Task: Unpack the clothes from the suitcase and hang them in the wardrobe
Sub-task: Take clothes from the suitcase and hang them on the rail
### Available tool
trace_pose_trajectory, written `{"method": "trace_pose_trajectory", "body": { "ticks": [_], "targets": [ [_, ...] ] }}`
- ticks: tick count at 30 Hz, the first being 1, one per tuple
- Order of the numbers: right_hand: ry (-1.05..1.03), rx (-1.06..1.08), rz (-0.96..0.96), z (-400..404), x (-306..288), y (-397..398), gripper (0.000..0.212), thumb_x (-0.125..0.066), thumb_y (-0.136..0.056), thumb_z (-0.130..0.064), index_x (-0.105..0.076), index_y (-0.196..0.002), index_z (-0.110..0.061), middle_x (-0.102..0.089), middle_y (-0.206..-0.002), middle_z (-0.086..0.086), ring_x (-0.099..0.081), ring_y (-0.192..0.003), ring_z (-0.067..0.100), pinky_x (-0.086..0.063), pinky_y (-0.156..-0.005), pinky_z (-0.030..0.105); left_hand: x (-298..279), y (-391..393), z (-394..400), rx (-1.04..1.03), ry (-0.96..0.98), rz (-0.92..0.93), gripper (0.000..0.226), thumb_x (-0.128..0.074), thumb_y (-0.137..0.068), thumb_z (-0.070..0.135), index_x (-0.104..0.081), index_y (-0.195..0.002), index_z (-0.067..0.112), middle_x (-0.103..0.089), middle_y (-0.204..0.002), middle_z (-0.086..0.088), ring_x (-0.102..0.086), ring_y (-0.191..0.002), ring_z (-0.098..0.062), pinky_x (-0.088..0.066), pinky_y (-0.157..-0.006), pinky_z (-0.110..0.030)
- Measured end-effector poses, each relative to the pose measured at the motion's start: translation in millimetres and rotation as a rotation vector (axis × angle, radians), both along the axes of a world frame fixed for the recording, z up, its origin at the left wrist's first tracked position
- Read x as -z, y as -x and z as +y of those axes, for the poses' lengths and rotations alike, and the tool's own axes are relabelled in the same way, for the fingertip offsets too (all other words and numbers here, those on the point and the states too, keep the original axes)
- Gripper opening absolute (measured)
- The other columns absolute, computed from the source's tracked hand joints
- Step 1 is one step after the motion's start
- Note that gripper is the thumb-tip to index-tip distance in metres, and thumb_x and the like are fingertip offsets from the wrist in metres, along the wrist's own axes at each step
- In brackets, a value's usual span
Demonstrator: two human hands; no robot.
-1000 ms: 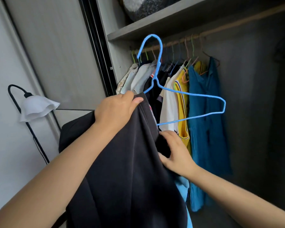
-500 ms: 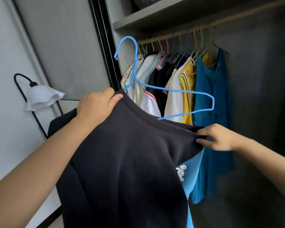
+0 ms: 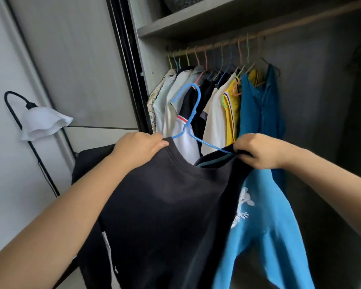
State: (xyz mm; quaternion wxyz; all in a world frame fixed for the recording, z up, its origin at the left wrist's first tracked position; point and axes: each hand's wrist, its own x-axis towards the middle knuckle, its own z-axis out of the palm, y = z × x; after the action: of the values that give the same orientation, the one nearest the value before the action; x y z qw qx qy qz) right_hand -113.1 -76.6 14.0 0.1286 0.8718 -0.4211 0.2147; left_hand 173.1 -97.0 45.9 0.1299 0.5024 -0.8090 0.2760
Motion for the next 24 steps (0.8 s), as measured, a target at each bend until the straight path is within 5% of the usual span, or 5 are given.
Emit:
{"method": "trace_pose_trajectory", "body": {
  "ticks": [8,11,13,17,24],
  "targets": [
    [0.468,-0.202,-0.174,14,-27,-31,0.030,-0.043,-0.070,-0.007,-0.053,-0.097,-0.001,-0.056,-0.086,0.022,-0.043,-0.084,0.023,-0.037,-0.075,0.028,-4,16,3,0.123,0.208,0.360,0.051,-0.035,-0.092,0.052,-0.048,-0.078,0.005,-0.063,-0.079,-0.023,-0.058,-0.077,-0.041,-0.029,-0.061,-0.033],
    [0.612,0.084,-0.161,12,-31,-6,0.063,-0.056,-0.071,-0.044,-0.041,-0.120,-0.007,-0.049,-0.115,0.018,-0.043,-0.107,0.032,-0.039,-0.089,0.042,-7,10,6,0.229,0.284,0.505,0.054,-0.022,-0.078,0.060,-0.038,-0.064,0.010,-0.049,-0.049,-0.015,-0.045,-0.050,-0.032,-0.028,-0.053,-0.031],
    [0.440,0.371,-0.078,16,-43,4,0.090,-0.049,-0.060,-0.069,-0.044,-0.124,-0.006,-0.057,-0.112,0.018,-0.051,-0.107,0.036,-0.044,-0.083,0.043,-6,16,6,0.327,0.332,0.465,0.062,-0.026,-0.085,0.059,-0.041,-0.057,0.006,-0.041,-0.039,-0.007,-0.041,-0.038,-0.027,-0.024,-0.044,-0.024],
    [-0.151,0.428,-0.231,19,-56,18,0.039,-0.067,-0.076,-0.045,-0.048,-0.060,-0.014,-0.045,-0.056,-0.001,-0.044,-0.057,0.015,-0.030,-0.051,0.020,-12,31,8,0.441,0.430,0.411,0.055,-0.041,-0.088,0.045,-0.047,-0.050,0.006,-0.041,-0.034,-0.005,-0.037,-0.029,-0.019,-0.008,-0.045,-0.007],
    [0.034,0.424,-0.269,31,-51,-1,0.050,-0.052,-0.089,-0.041,-0.031,-0.050,-0.017,-0.035,-0.047,-0.001,-0.034,-0.046,0.011,-0.025,-0.047,0.024,-18,41,2,0.536,0.451,0.415,0.055,-0.041,-0.089,0.044,-0.047,-0.050,0.006,-0.040,-0.035,-0.004,-0.038,-0.030,-0.019,-0.011,-0.044,-0.007]
  ]
}}
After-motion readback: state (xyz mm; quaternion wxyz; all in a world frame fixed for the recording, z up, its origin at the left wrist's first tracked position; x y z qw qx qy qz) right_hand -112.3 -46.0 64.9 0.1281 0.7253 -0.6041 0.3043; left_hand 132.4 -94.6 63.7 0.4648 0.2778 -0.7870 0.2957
